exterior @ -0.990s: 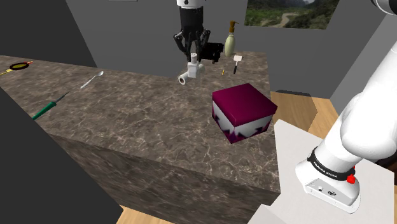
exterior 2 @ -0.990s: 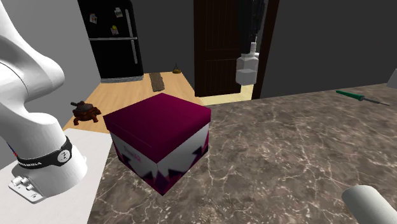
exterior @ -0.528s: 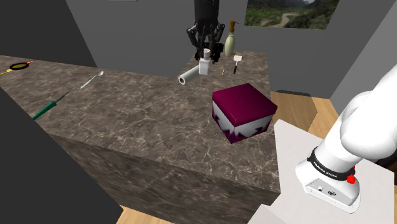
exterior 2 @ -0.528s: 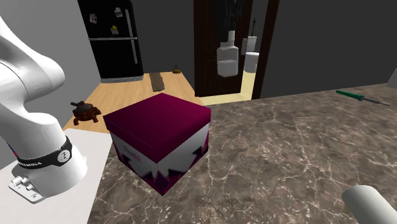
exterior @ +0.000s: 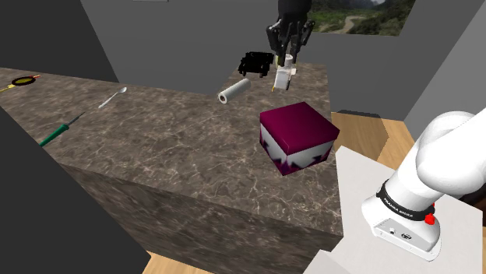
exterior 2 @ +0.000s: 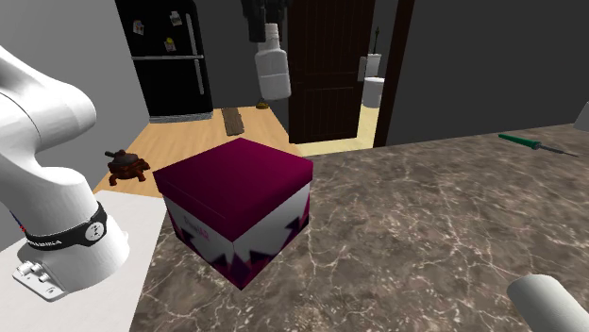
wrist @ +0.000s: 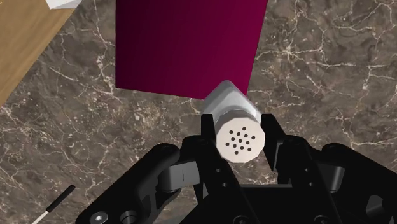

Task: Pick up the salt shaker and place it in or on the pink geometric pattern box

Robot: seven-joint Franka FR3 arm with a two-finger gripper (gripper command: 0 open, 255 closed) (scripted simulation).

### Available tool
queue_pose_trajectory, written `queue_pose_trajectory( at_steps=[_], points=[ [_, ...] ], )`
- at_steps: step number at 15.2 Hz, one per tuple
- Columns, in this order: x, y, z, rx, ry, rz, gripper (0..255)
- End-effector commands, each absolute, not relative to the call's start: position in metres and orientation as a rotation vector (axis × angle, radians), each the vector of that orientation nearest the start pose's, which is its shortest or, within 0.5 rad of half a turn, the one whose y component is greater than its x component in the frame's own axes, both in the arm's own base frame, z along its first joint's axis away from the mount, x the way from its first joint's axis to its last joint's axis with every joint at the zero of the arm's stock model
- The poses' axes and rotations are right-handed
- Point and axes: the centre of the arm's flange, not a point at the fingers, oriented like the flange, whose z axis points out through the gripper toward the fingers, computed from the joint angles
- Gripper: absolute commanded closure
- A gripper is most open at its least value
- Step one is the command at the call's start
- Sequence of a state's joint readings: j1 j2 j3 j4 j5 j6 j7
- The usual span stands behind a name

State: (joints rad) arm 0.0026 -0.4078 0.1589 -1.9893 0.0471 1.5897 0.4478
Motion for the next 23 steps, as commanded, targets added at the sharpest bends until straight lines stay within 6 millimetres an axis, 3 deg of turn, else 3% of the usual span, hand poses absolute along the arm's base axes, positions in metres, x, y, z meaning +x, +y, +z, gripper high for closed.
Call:
queue_pose_trajectory(
  at_steps=[1,4,23],
  points=[
    [0.392,0.073,0.627,-3.119,0.47,-0.011,255],
    [0.358,0.06,0.635,-3.119,0.47,-0.011,255],
    [0.358,0.06,0.534,-3.119,0.47,-0.011,255]
  ],
)
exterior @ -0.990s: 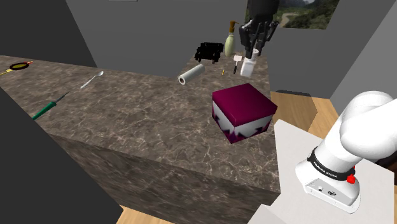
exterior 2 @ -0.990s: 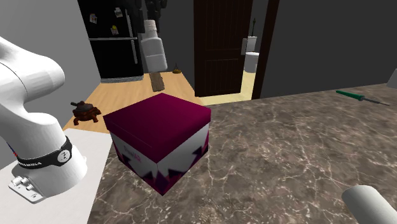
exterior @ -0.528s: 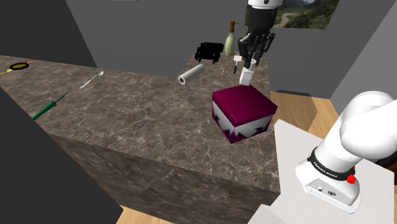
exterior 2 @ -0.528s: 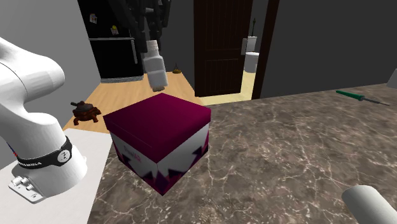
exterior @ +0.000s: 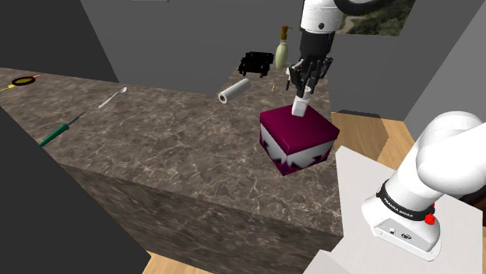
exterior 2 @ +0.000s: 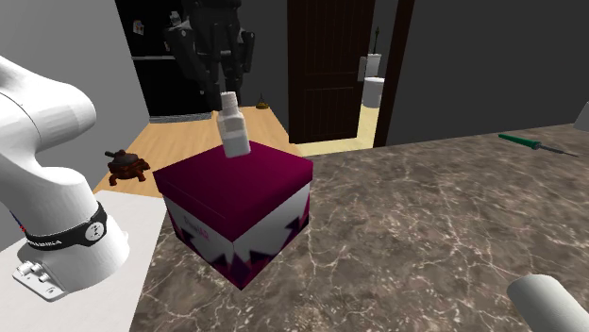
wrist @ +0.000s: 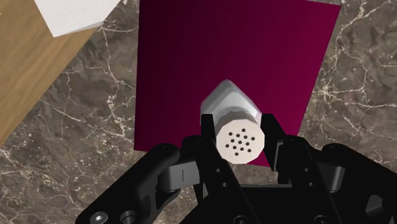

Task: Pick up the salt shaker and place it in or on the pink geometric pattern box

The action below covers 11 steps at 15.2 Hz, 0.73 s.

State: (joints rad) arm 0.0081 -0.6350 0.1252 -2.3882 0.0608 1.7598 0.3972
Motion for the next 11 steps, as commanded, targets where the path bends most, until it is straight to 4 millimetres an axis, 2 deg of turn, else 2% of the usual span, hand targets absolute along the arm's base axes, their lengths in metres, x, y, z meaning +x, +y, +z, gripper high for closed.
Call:
queue_pose_trajectory(
  at_steps=[1,3,10,11],
  points=[
    [0.3578,0.0599,0.529,-3.119,0.47,-0.011,255],
    [0.3578,0.0599,0.5206,-3.119,0.47,-0.011,255],
    [0.3578,0.0599,0.5206,-3.119,0.47,-0.011,255],
    [0.3578,0.0599,0.5206,-3.119,0.47,-0.011,0]
  ],
)
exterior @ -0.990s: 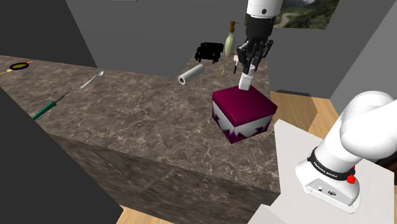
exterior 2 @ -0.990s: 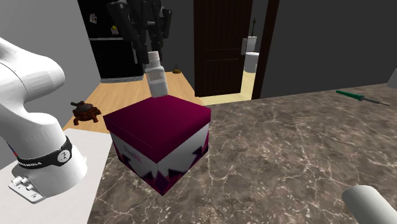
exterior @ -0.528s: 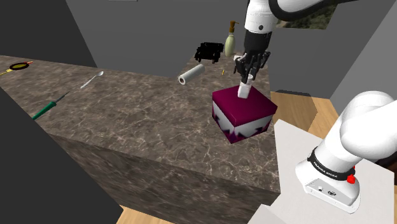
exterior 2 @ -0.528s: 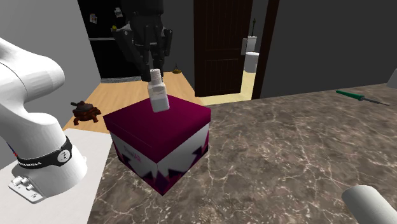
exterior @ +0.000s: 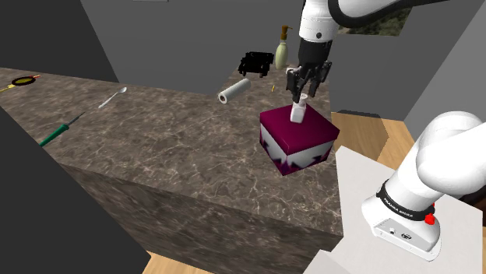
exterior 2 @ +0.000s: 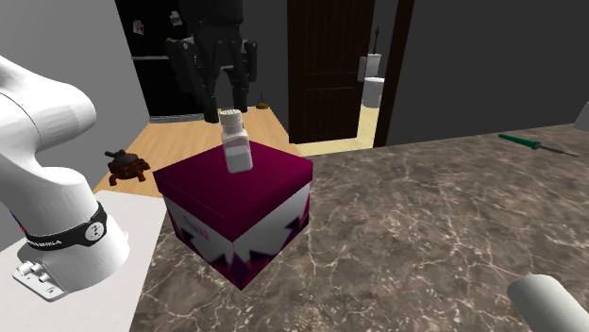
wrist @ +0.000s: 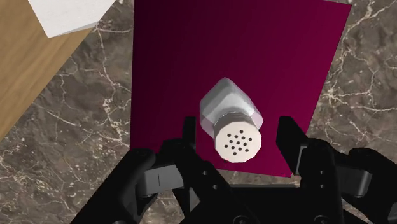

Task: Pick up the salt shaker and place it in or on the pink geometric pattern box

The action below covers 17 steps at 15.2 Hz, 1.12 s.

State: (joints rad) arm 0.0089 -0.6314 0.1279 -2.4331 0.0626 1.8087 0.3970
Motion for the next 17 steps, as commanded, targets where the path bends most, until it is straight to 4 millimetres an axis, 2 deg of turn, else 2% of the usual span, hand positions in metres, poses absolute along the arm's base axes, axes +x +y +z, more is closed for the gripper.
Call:
queue_pose_trajectory(
  at_steps=[1,5,9,17],
  points=[
    [0.358,0.06,0.521,-3.119,0.47,-0.011,0],
    [0.358,0.06,0.521,-3.119,0.47,-0.011,0],
    [0.358,0.061,0.571,-3.119,0.47,-0.011,0],
    [0.358,0.061,0.571,-3.119,0.47,-0.011,0]
  ],
)
